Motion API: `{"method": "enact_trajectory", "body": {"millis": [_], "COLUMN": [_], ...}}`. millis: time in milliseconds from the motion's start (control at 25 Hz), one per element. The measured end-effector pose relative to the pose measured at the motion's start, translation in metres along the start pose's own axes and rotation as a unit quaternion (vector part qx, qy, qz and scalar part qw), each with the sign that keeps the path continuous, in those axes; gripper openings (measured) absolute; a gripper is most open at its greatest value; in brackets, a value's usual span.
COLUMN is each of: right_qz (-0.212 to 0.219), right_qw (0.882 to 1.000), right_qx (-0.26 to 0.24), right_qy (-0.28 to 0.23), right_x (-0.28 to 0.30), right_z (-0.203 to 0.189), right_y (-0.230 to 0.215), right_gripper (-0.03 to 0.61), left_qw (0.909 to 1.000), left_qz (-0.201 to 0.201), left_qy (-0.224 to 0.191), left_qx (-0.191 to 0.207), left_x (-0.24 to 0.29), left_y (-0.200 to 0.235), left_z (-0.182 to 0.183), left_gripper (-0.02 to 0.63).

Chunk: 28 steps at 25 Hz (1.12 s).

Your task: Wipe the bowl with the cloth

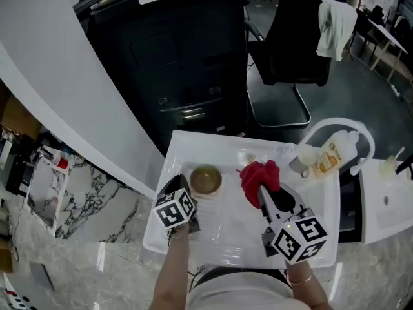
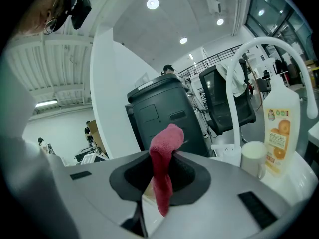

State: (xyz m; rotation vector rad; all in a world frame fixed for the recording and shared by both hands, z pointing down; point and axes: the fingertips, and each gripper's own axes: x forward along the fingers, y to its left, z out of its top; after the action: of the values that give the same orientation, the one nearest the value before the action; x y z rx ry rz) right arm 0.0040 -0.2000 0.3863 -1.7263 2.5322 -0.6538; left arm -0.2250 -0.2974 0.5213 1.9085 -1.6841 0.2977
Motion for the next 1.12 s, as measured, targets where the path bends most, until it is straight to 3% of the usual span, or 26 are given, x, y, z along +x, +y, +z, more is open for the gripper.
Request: {"method": "enact_trajectory", "body": {"millis": [320, 720, 1120], "right_qz": [0.009, 0.009, 0.02], "right_qw": [1.0, 1.0, 1.0], "right_qx": [-0.014, -0.026, -0.023], "right_qy": [-0.004, -0.002, -0.003], "right_x": [-0.003, -0.009, -0.013], "right_z": [0.0, -0.004, -0.008], "right_y": [0.011, 0.011, 0.012], "right_gripper": [0.077, 0.077, 0.075], "left_qw": [0.997, 0.9863, 0.9818], "left_qz": [-0.036, -0.069, -0.079], "left_qy": [-0.055, -0.117, -0.139], "left_qx": [0.04, 0.093, 0.103], "left_x": [-0.043, -0.103, -0.144], "left_y": [-0.016, -0.036, -0.045], "left_z": [0.028, 0.052, 0.048], "left_gripper": [0.023, 0.021, 0.021]}}
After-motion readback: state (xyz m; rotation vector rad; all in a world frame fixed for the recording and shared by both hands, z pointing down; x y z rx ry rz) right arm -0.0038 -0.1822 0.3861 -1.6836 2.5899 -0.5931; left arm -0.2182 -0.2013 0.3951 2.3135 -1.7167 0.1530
